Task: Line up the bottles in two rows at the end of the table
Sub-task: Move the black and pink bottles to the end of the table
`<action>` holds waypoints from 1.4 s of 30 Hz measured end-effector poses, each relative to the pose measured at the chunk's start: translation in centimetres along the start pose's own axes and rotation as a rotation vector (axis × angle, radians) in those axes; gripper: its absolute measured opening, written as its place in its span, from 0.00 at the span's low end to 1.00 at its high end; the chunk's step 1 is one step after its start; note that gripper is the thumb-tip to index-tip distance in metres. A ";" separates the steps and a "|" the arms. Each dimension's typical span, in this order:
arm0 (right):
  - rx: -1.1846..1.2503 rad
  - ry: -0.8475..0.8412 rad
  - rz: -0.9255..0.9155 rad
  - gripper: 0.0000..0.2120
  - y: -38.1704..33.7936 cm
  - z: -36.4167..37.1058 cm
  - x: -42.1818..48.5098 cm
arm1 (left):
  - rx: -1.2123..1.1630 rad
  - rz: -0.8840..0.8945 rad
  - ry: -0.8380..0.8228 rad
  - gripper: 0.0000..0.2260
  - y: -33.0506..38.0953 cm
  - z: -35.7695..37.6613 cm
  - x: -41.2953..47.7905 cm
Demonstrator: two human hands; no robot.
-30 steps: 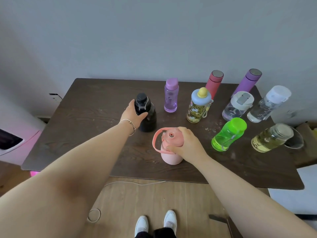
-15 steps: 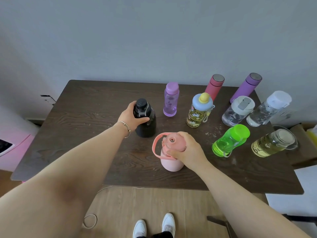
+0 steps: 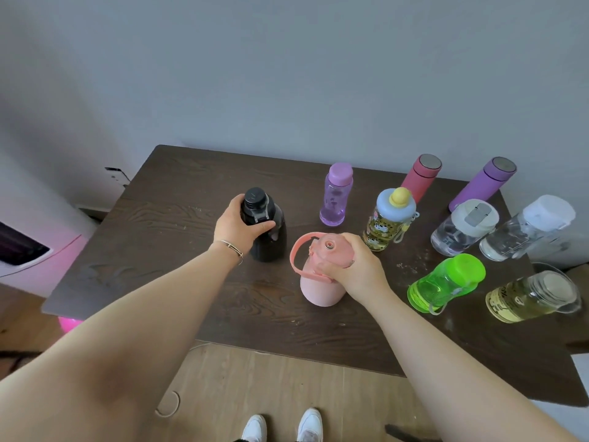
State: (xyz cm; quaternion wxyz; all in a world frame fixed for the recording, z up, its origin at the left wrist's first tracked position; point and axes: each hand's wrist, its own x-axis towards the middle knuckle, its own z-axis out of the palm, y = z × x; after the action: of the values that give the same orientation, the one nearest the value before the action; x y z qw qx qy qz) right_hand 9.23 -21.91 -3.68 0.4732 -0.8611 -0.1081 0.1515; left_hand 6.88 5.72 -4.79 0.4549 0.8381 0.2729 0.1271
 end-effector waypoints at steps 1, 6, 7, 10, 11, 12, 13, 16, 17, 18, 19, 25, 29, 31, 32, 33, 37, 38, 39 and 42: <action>0.004 -0.001 -0.013 0.31 -0.5 0.3 0.5 | -0.009 -0.004 0.017 0.38 -0.2 -0.8 0.1; 0.008 0.001 -0.047 0.31 -3.7 2.8 3.1 | -0.023 -0.015 0.075 0.36 -1.7 -5.2 1.7; 0.016 0.007 -0.047 0.30 -4.6 3.4 3.6 | -0.024 -0.018 0.080 0.37 -2.2 -6.1 2.2; 0.033 0.032 -0.060 0.28 -6.9 5.7 5.3 | -0.040 -0.025 0.090 0.37 -3.6 -8.9 4.2; 0.034 0.049 -0.056 0.28 -7.6 6.5 5.9 | -0.043 -0.021 0.087 0.37 -4.2 -9.8 5.0; 0.036 0.069 -0.045 0.29 -8.2 7.4 6.5 | -0.043 -0.015 0.080 0.37 -4.7 -10.7 5.9; 0.041 0.092 -0.029 0.30 -8.9 8.4 7.0 | -0.044 -0.008 0.073 0.37 -5.3 -11.6 6.8; 0.059 0.177 0.021 0.31 -10.9 11.5 8.4 | -0.053 0.012 0.036 0.36 -7.0 -14.6 9.8; 0.065 0.202 0.036 0.31 -11.7 12.5 8.8 | -0.055 0.020 0.020 0.36 -7.4 -15.5 10.7; 0.070 0.222 0.052 0.31 -12.5 13.6 9.2 | -0.052 0.030 0.003 0.35 -7.9 -16.5 11.7; 0.073 0.236 0.067 0.30 -13.3 14.6 9.6 | -0.044 0.046 -0.015 0.35 -8.3 -17.5 12.7; 0.111 0.307 0.128 0.30 -17.4 19.3 13.1 | -0.020 0.108 -0.117 0.35 -9.9 -21.4 19.3; 0.110 0.314 0.126 0.29 -19.3 21.2 16.4 | -0.028 0.089 -0.129 0.35 -10.6 -22.2 23.9; 0.104 0.300 0.113 0.28 -20.1 22.0 18.5 | -0.033 0.079 -0.121 0.35 -11.0 -22.4 25.9; 0.099 0.291 0.103 0.28 -20.5 22.4 19.7 | -0.040 0.074 -0.115 0.35 -11.1 -22.4 26.9; 0.096 0.281 0.091 0.27 -20.9 22.8 20.9 | -0.051 0.069 -0.109 0.34 -11.3 -22.5 27.7; 0.091 0.218 0.057 0.26 -22.2 24.3 26.0 | -0.063 0.072 -0.081 0.31 -11.9 -22.3 30.9; 0.092 0.206 0.053 0.28 -22.4 24.7 27.5 | -0.056 0.069 -0.070 0.32 -12.0 -22.1 31.8; 0.090 0.199 0.049 0.29 -22.5 25.1 28.8 | -0.053 0.065 -0.057 0.32 -12.2 -21.9 32.5; 0.079 0.178 0.029 0.31 -22.5 26.4 32.2 | -0.045 0.061 -0.034 0.33 -12.9 -21.3 34.4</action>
State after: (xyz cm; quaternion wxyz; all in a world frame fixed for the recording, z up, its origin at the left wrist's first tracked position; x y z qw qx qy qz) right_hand 28.67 21.28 -3.08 0.5123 -0.8533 -0.0468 0.0854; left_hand 20.79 45.78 -4.96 0.4742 0.8376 0.2362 0.1328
